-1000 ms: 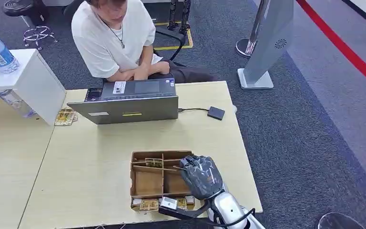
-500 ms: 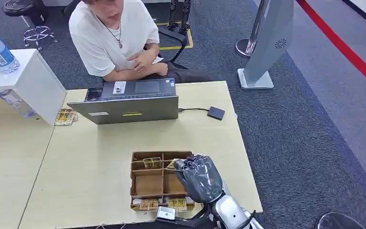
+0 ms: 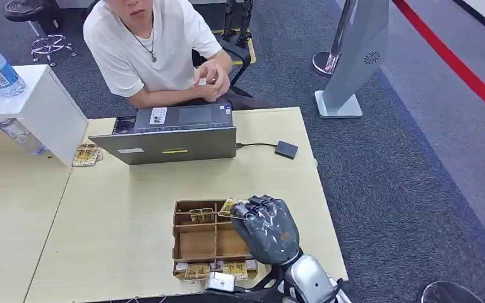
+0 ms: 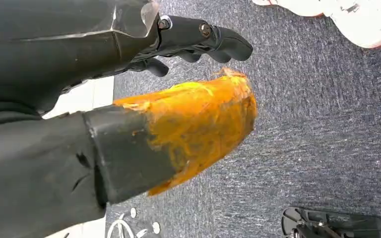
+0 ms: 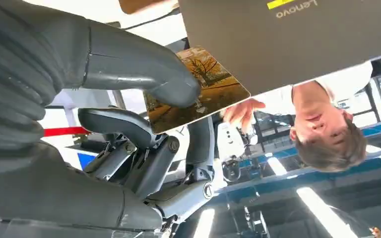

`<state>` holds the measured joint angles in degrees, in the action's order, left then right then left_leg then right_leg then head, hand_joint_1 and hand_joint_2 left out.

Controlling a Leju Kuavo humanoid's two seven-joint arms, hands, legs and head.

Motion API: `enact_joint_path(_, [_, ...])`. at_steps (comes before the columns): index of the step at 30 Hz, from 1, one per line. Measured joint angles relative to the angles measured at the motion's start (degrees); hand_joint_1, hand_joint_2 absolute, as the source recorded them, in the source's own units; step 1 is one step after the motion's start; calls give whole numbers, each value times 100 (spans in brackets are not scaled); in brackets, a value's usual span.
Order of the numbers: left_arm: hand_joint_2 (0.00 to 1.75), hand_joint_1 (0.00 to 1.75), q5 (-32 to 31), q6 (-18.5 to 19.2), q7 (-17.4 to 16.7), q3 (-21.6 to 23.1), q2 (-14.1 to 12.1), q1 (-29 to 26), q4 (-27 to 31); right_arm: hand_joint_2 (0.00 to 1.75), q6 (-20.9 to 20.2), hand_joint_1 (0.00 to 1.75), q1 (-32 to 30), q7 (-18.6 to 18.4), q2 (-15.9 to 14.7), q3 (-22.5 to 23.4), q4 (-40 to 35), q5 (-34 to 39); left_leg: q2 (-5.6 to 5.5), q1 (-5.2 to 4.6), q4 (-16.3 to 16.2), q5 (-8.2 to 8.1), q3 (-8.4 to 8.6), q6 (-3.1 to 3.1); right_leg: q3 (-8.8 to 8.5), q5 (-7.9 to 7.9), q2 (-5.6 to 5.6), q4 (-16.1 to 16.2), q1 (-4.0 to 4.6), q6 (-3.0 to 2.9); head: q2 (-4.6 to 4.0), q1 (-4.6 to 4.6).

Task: Pass the card to the sensor for recognition and then transmit it.

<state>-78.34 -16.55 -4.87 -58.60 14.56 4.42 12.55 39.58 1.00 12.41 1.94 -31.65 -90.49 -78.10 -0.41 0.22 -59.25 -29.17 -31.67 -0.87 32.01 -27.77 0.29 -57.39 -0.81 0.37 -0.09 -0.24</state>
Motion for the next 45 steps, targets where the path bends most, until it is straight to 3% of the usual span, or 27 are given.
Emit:
enact_joint_path(12, [0,0,-42,11,2,0,0,1,0,175,-2,175,495,-70,201,35,254,247,0,0,0,0,0,0,0,0,0,0,0,0,0,2])
enact_joint_path(27, [0,0,-138,35,11,31,11,2,0,175,-2,175,1317,-395,426,35,1167,494,0,0,-1,1,0,0,0,1,0,0,0,0,0,0])
enact_joint_path(28, [0,0,-138,42,11,33,11,2,0,175,0,140,1347,-400,439,37,1215,501,0,0,-1,1,0,0,0,1,0,0,0,0,0,0])
enact_joint_path(29, [0,0,-138,42,11,33,11,2,0,175,0,51,1372,-402,448,39,1246,505,0,0,-1,1,0,0,0,1,0,0,0,0,0,2])
enact_joint_path(30, [0,0,-138,44,11,35,11,1,0,175,0,0,1391,-402,453,44,1276,507,0,0,-1,1,0,0,0,1,0,0,0,0,0,2])
enact_joint_path(38, [0,0,-138,74,11,50,11,1,0,175,0,0,1397,-358,514,112,1379,461,0,0,-1,0,-1,0,1,1,0,0,0,0,0,2])
enact_joint_path(45, [0,0,-118,57,11,48,13,0,0,175,0,0,1269,-33,590,203,1333,1081,0,0,-1,1,0,0,0,1,0,0,0,0,0,2])
